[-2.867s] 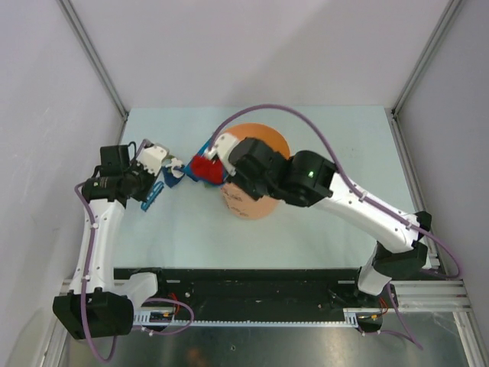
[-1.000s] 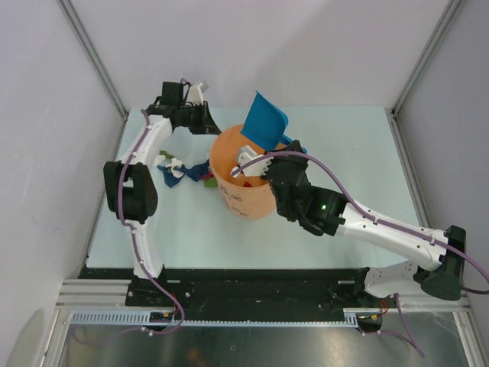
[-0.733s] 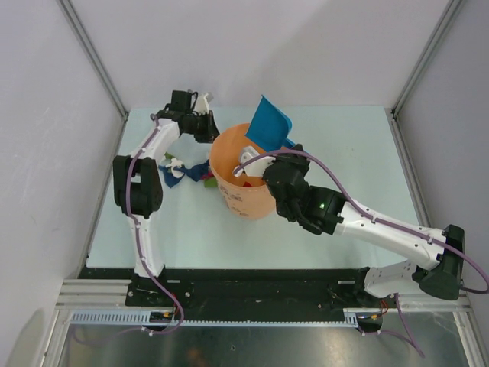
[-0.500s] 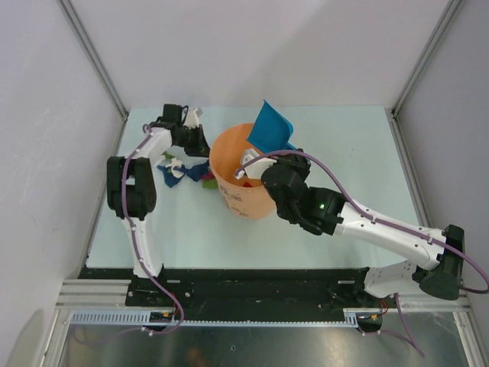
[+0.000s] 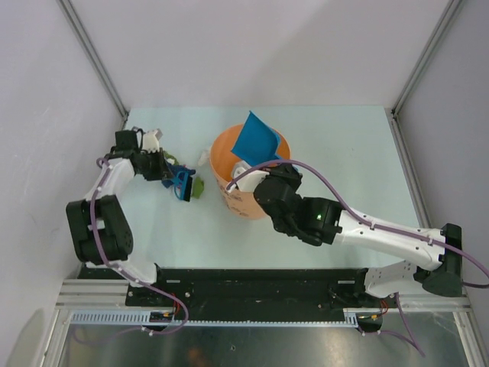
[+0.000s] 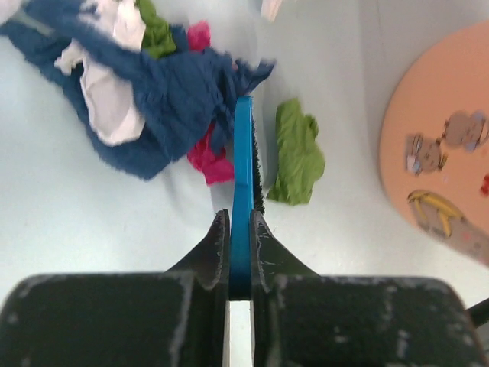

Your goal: Sweep away the paper scraps from the table

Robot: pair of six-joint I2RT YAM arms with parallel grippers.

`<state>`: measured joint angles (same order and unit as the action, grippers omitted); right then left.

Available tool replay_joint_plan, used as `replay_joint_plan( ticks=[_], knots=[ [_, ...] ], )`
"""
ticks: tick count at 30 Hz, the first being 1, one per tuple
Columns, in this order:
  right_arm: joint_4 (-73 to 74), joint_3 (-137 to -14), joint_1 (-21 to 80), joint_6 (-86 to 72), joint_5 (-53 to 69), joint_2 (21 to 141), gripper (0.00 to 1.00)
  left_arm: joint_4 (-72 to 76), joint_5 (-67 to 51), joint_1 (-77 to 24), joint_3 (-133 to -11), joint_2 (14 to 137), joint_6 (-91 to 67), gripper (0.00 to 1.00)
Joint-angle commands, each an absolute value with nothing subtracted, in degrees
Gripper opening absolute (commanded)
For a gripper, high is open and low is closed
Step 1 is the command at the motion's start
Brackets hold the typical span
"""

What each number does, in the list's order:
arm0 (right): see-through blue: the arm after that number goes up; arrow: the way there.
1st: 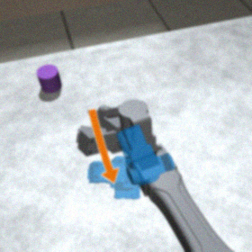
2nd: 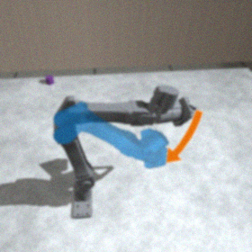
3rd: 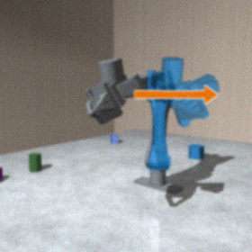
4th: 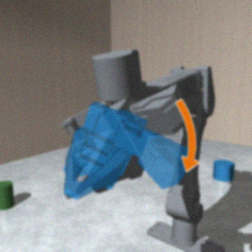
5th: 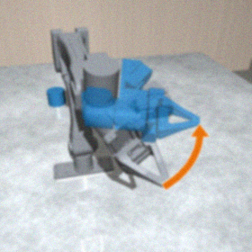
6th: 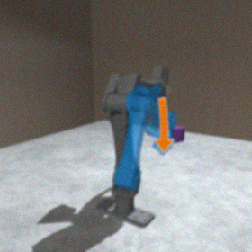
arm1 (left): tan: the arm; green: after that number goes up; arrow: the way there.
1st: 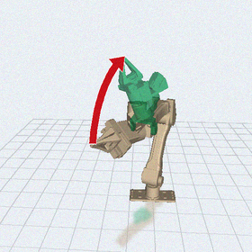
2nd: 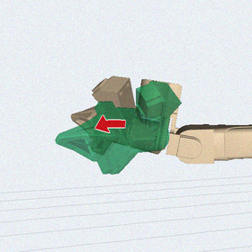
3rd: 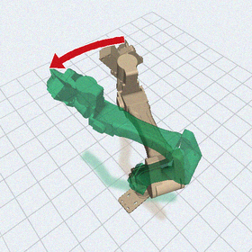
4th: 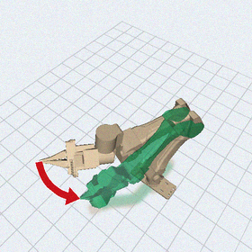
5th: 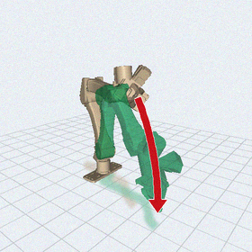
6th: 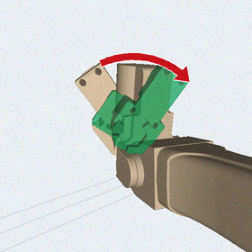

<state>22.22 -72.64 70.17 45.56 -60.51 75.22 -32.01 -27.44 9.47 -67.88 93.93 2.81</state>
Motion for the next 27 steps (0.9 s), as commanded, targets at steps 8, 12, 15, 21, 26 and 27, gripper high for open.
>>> replay_joint_plan(
  ticks=[8, 12, 15, 21, 26, 27],
  knots=[
    [16.7, -75.1, 79.4, 42.6, -59.5, 72.4, 0.0, -32.6, -24.3, 10.4, -60.2, 72.3, 17.7, 0.0],
    [29.4, -83.9, 84.1, 25.4, -42.9, 72.9, 0.0, -33.5, -26.0, 7.6, -62.1, 68.2, 22.0, 0.0],
    [32.5, -84.9, 83.3, 13.8, -28.1, 72.5, 0.0, -33.4, -28.0, 6.0, -64.0, 69.3, 23.3, 0.0],
    [38.6, -80.4, 81.7, 1.6, -15.4, 78.9, 0.0, -33.4, -31.6, 1.1, -70.6, 77.1, 25.7, 0.0],
    [35.3, -74.2, 78.4, -5.8, -7.4, 84.1, 0.0, -33.4, -30.0, -2.6, -74.2, 85.0, 29.7, 0.0],
    [33.4, -73.5, 77.6, -6.8, -6.1, 85.9, 0.0, -33.4, -29.8, -2.9, -75.0, 86.1, 30.1, 0.0]
  ],
)
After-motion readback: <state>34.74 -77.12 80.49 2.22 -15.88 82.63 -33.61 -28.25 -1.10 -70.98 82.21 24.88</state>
